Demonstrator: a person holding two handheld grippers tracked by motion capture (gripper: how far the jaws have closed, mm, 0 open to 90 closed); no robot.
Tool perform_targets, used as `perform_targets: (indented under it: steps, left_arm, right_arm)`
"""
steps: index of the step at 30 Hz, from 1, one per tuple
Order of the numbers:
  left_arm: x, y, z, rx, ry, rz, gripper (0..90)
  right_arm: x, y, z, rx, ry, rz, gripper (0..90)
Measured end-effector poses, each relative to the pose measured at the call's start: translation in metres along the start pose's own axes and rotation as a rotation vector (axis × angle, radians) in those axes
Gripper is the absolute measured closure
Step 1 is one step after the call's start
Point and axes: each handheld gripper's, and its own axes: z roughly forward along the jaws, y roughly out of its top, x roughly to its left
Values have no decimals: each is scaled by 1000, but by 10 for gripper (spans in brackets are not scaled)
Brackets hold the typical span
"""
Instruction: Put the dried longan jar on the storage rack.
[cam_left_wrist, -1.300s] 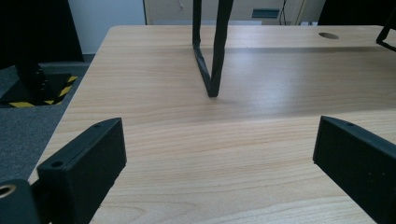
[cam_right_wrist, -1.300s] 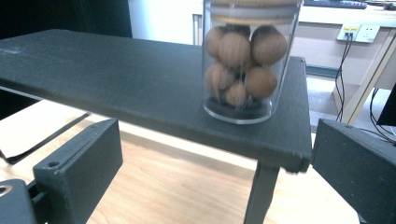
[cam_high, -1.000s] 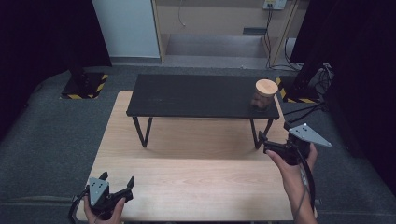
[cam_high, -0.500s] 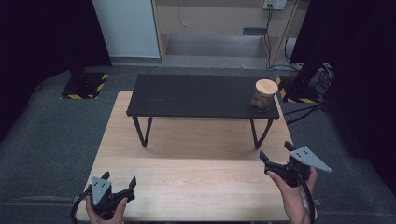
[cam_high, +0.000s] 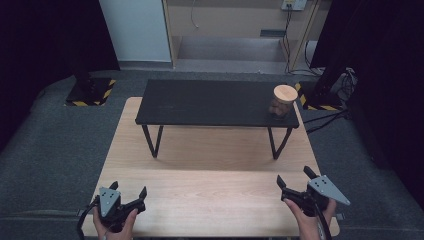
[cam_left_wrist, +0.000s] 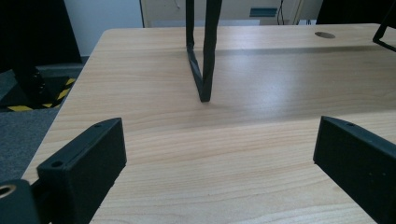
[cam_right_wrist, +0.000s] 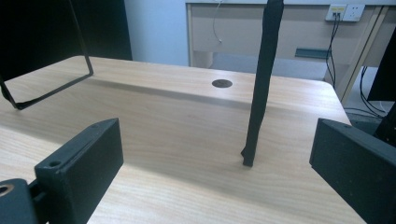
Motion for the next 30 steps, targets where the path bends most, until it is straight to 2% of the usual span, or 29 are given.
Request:
perform_targets:
  steps: [9,19,30]
  left_arm:
    - [-1,0,2,2,-6,4,13]
    - [-4,1,3,1,-9,5,12]
    - [-5,1,5,4,-5,7,12]
  right_arm:
    - [-1,-20,-2,-6,-8,22,29]
    - [-1,-19,1,-4,-7,16,29]
    - [-3,-24,3,-4,-4,31,29]
